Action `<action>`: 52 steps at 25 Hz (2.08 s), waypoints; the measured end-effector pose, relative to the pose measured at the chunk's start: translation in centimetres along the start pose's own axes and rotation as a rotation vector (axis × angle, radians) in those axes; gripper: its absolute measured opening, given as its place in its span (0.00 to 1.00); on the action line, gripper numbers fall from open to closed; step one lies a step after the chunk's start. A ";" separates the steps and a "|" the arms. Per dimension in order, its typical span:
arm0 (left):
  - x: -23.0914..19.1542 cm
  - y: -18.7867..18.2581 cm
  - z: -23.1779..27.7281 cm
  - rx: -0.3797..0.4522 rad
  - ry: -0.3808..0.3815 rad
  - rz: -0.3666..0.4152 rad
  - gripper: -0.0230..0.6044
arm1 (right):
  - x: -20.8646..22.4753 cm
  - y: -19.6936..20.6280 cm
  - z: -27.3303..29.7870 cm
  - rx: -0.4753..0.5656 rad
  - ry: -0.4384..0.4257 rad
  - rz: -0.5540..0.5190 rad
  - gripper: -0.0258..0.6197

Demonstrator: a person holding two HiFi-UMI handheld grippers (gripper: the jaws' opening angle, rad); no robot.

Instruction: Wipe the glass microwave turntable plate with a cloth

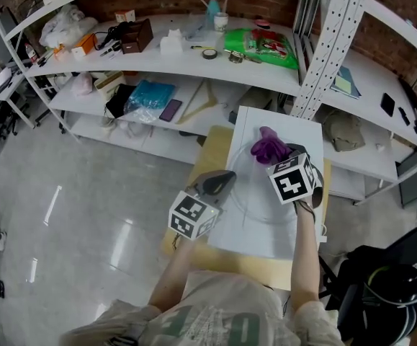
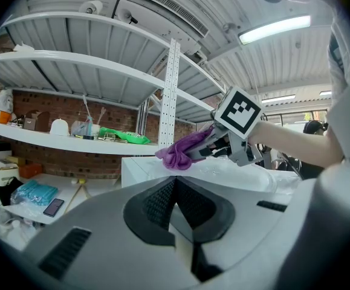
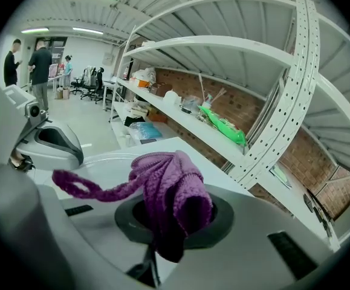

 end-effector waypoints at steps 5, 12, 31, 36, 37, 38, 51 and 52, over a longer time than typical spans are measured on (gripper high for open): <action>0.0 -0.1 0.1 -0.001 -0.003 0.001 0.04 | -0.6 0.0 -0.6 -0.007 -0.020 -0.023 0.12; -0.1 0.0 0.0 0.000 -0.007 0.002 0.04 | -3.2 1.5 -4.4 0.001 -0.072 -0.043 0.12; -0.2 0.0 0.0 -0.004 -0.013 0.005 0.04 | -9.5 5.4 -14.5 0.009 -0.221 -0.029 0.12; -0.2 0.1 0.0 -0.003 -0.010 0.001 0.04 | -8.8 4.9 -14.1 0.025 -0.219 -0.024 0.12; -0.2 0.1 0.0 -0.003 -0.009 0.000 0.04 | -8.1 4.5 -13.6 0.037 -0.200 -0.014 0.12; -0.2 0.0 0.0 -0.002 -0.008 -0.001 0.04 | -7.0 4.1 -12.9 0.050 -0.169 0.001 0.12; 0.0 -0.1 -0.1 0.000 -0.002 -0.003 0.04 | 4.2 3.1 -1.0 -0.017 0.125 0.160 0.12; -0.1 -0.1 -0.1 0.000 -0.002 -0.002 0.04 | 4.2 3.1 -1.0 -0.017 0.125 0.161 0.12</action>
Point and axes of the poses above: the fingertips, and each gripper's own axes: z forward along the fingers, x to its right, y out of its underside, the point moved 2 cm from there along -z, backward along the fingers, and after that the axes turned 9 degrees about y, right-handed, at the moved point
